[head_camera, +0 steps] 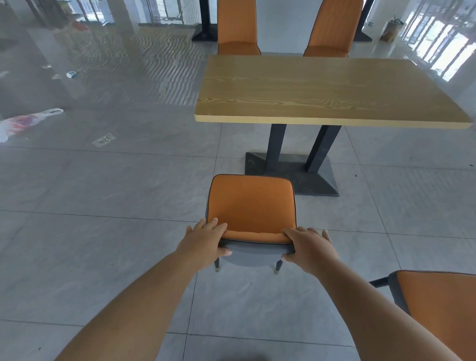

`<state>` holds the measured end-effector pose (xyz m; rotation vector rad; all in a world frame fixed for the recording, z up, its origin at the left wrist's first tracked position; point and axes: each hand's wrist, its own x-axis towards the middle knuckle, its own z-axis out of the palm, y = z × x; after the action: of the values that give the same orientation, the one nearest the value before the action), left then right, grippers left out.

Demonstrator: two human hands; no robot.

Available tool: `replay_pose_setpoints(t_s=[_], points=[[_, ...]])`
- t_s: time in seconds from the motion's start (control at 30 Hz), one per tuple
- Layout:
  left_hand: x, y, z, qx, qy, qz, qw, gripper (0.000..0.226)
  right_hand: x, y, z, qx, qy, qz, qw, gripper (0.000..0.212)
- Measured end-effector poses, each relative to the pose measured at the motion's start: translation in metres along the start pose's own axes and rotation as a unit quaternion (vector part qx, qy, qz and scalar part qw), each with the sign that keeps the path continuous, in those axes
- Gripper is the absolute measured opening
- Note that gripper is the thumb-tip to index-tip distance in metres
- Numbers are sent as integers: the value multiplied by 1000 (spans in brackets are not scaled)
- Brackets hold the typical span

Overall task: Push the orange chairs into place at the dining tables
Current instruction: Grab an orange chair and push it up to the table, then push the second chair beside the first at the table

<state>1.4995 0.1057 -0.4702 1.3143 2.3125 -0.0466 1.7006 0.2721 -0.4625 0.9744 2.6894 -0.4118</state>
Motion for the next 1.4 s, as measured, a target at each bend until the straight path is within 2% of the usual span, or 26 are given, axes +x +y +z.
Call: replay_pose_setpoints(t_s=[0.1, 0.27, 0.73, 1.17, 1.4], points=[[-2, 0, -7, -4, -2, -3, 1000, 101, 1, -2, -10, -2, -24, -14, 1000, 89], [-4, 7, -25, 5, 37, 32, 999, 113, 5, -2, -28, 12, -1, -29, 1000, 111], [-11, 16, -60, 21, 61, 46, 997, 110, -1, -6, -52, 32, 48, -32, 998, 108], [-24, 59, -110, 57, 117, 144, 981, 109, -54, 14, -97, 49, 116, 4, 992, 107], [-28, 114, -120, 74, 105, 212, 969, 108, -107, 46, -112, 59, 148, 47, 986, 106]])
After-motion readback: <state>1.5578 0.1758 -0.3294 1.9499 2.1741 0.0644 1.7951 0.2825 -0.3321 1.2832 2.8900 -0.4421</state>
